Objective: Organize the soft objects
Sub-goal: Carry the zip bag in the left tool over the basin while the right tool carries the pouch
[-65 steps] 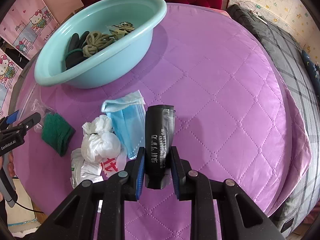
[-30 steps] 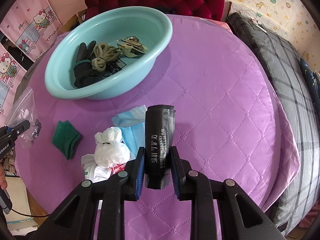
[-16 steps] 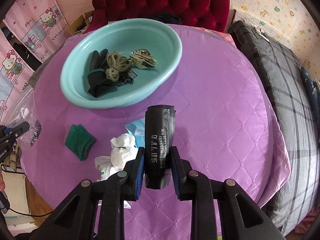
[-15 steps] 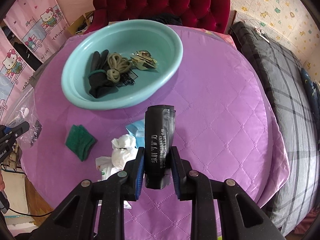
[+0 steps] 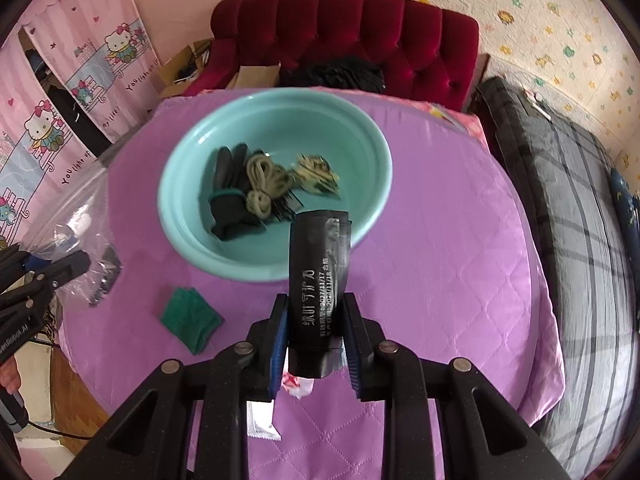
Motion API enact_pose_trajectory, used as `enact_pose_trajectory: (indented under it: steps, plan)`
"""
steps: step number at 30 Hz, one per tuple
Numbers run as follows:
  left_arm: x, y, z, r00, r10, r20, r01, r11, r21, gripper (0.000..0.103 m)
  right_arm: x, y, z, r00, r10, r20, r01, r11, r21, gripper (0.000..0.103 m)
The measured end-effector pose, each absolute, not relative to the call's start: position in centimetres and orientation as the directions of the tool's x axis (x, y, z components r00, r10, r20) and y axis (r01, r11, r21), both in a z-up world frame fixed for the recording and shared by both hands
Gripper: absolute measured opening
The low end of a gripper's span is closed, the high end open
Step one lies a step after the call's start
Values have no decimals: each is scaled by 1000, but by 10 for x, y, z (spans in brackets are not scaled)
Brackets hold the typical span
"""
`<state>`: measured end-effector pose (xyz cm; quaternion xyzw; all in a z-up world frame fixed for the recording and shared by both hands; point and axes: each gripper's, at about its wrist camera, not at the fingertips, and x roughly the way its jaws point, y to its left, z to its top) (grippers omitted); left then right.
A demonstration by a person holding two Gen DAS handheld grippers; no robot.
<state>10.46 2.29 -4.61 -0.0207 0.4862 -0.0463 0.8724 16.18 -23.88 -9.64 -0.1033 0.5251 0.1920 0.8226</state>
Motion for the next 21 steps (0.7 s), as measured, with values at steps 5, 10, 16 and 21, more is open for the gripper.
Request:
enact_pose_trajectory:
  steps: [5,10,16,21]
  plan:
    - [122,8,-39,530,-118,-839,105,992,-74,31,169,-226,-87,387,223,-895,-448,894,29,26]
    - [138,-1,-37,533,-124,-837,130,989,-64,31,182,-218,-85,381,248,-891,-463,885,49,27]
    - [159,-8,-37,534,-140,-834,146,987,-72,31,201,-211,-82,378,270,-885,-467,882,70,27]
    - [176,-12,-43,524,-139,-840,154,986,-68,31,218,-203,-82,375,287,-881,-472,878,85,27]
